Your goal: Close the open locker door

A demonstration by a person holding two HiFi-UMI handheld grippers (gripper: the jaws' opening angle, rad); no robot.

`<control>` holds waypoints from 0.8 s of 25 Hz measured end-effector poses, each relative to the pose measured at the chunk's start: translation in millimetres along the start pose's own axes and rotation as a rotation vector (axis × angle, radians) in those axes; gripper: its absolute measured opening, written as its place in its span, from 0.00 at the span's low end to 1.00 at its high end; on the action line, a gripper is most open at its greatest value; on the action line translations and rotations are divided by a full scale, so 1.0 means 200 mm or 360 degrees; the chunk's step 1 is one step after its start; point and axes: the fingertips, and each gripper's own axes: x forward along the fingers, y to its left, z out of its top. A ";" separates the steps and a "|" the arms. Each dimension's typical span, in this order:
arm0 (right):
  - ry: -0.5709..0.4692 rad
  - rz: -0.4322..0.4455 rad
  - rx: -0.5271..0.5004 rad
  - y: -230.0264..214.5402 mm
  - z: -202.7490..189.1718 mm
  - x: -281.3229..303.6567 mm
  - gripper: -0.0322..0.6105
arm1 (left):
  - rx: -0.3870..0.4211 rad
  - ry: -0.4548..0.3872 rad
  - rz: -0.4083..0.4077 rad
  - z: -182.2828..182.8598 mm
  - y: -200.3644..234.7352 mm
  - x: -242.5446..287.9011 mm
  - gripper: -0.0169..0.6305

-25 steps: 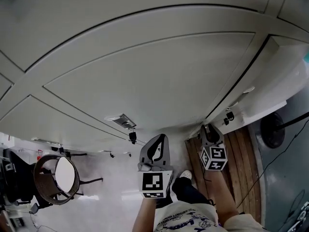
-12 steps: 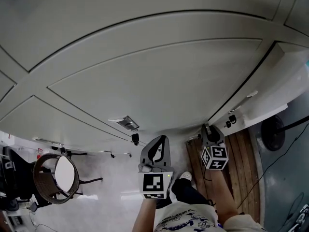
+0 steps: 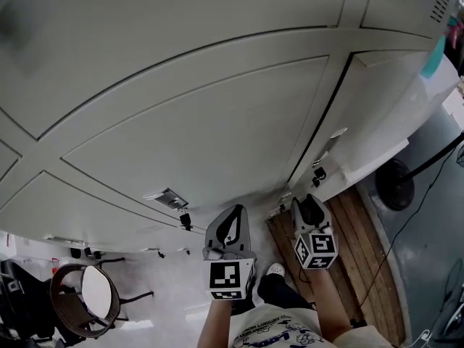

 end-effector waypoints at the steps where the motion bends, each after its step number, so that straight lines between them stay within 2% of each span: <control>1: -0.0038 -0.0038 -0.0025 -0.02 0.05 -0.04 0.31 | 0.0007 -0.0007 -0.0026 0.02 -0.02 0.01 0.04; 2: -0.0077 -0.0076 -0.0046 -0.04 0.09 -0.09 0.24 | 0.0014 -0.0018 -0.0050 0.03 -0.03 0.02 0.04; 4: -0.0153 -0.0149 -0.0061 -0.07 0.19 -0.19 0.21 | 0.0027 -0.0045 -0.0095 0.08 -0.06 0.04 0.04; 6: -0.0225 -0.0229 -0.0052 -0.12 0.29 -0.29 0.07 | 0.0045 -0.0075 -0.0141 0.13 -0.10 0.06 0.04; 13: -0.0395 -0.0463 -0.0123 -0.24 0.54 -0.56 0.06 | 0.0112 -0.0175 -0.0296 0.30 -0.25 0.09 0.04; 20: -0.0520 -0.0642 -0.0082 -0.32 0.67 -0.79 0.04 | 0.0132 -0.0255 -0.0428 0.42 -0.40 0.09 0.04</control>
